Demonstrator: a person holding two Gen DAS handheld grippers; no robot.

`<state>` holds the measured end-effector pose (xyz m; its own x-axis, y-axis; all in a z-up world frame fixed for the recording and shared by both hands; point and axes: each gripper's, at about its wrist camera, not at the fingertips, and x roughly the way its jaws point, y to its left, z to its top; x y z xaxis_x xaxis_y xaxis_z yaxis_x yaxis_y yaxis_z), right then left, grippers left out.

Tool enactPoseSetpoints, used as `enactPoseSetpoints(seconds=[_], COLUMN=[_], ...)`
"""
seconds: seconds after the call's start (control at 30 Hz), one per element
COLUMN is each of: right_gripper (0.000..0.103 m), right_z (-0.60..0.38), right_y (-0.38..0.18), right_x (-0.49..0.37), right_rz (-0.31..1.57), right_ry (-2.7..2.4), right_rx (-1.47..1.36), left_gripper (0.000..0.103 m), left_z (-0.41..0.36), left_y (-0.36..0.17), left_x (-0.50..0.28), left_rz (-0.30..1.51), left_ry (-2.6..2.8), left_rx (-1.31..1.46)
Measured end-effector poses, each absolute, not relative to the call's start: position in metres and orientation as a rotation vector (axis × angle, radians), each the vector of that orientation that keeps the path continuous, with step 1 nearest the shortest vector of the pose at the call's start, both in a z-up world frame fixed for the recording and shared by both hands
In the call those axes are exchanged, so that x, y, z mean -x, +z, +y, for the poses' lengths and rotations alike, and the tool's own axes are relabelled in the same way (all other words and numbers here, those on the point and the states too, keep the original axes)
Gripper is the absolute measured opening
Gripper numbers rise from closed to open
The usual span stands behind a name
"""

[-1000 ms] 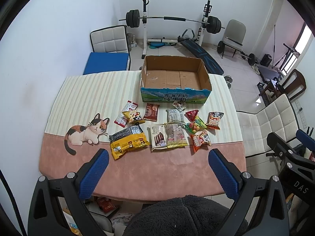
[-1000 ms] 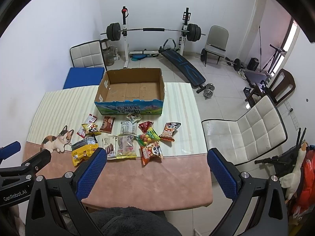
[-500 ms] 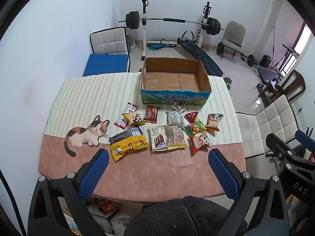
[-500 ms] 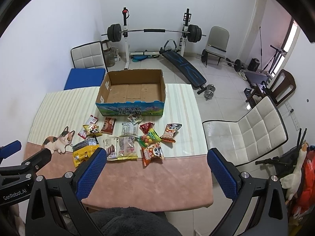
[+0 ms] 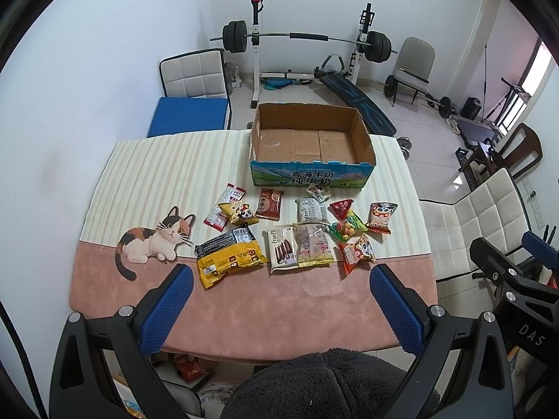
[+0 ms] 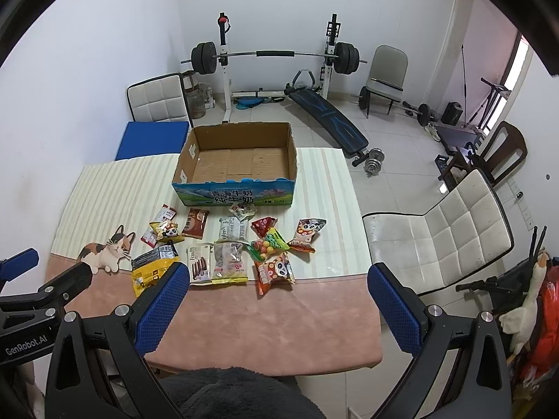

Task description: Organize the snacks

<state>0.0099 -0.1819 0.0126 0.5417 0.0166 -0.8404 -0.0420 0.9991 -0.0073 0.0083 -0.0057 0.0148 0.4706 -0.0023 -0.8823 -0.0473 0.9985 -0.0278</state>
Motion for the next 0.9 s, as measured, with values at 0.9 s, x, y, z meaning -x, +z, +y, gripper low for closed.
enactPoseSetpoints(seconds=[0.9], right_gripper=[0.103], right_z=[-0.091], right_y=[-0.320], right_x=[-0.164], right_rz=[1.614], right_ry=[0.169], right_rx=[-0.105], left_gripper=[0.103], left_z=[0.068], left_y=[-0.269], left_x=[-0.121], left_rz=[1.362], left_ry=[-0.181], left_rx=[-0.615])
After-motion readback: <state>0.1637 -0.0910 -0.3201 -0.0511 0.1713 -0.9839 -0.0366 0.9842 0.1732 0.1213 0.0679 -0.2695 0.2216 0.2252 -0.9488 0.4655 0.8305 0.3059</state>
